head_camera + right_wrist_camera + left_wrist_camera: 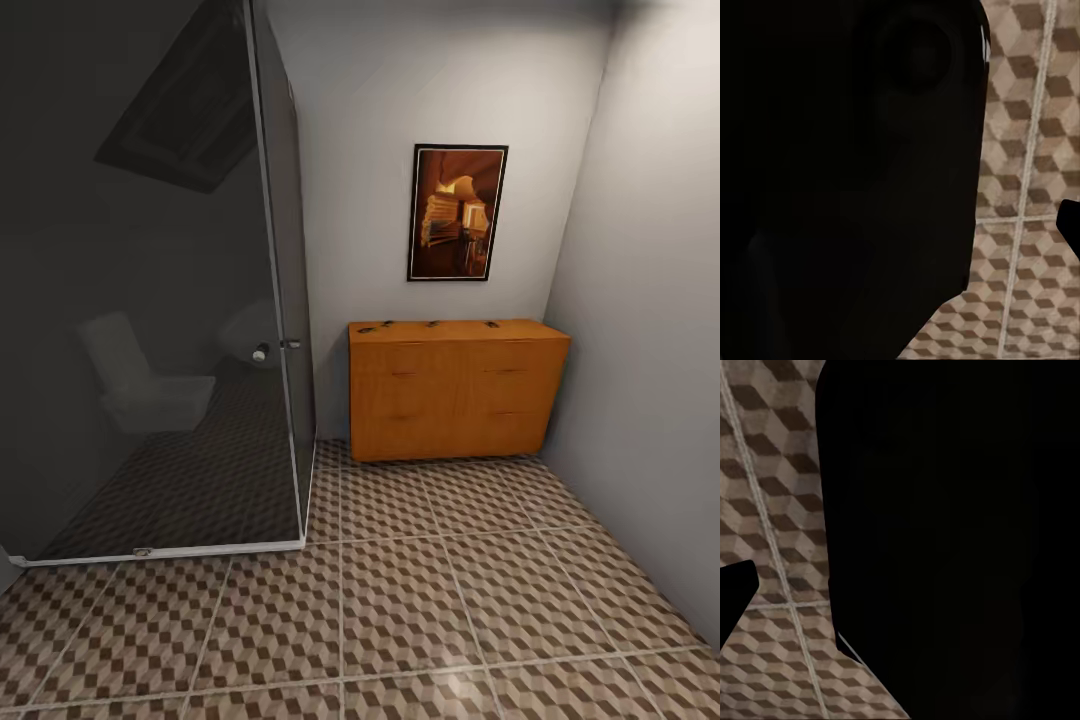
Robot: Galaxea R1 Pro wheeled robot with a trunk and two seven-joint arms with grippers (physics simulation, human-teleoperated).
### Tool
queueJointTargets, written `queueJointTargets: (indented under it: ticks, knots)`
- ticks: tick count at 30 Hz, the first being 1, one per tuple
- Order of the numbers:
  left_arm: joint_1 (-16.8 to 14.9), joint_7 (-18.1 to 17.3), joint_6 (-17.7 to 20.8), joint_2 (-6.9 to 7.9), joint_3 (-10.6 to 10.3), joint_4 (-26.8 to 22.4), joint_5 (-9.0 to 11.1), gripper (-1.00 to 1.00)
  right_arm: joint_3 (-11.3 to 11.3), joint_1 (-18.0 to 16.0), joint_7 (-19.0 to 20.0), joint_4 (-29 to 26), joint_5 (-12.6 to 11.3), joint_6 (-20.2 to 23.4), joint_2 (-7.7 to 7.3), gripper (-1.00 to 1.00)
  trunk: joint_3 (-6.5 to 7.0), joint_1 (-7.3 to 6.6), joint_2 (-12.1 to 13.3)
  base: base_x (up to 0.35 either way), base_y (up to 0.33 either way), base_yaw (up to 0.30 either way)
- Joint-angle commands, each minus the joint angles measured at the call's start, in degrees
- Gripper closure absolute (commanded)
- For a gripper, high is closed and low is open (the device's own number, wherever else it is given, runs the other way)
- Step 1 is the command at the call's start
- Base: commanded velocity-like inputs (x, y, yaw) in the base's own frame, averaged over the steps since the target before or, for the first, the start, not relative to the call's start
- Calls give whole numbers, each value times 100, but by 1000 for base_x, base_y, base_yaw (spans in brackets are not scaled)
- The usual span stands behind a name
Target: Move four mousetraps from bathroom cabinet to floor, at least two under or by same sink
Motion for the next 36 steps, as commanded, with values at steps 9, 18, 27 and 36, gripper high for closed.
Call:
queueJointTargets:
  ticks: [9, 18, 27, 36]
  knots:
    - [25, 0, -51, 133, 18, -34, 3, -100, 22, -82, -27, -217, 17, -162, 220, -100, -3, 0, -3, 0, 0, 0]
    - [25, 0, -309, 190, 11, -54, 14, -100, 16, -88, -41, -352, -5, -451, 293, -100, -3, 0, -3, 0, 0, 0]
    - [20, 24, -598, 432, 39, -298, 15, -100, 7, -88, -71, -582, 22, -740, 190, -100, -3, 0, -3, 0, 0, 0]
    - [18, 35, -500, 575, 44, -588, 23, -100, 9, -88, -98, -873, 50, -1029, 34, -100, -3, 0, -3, 0, 0, 0]
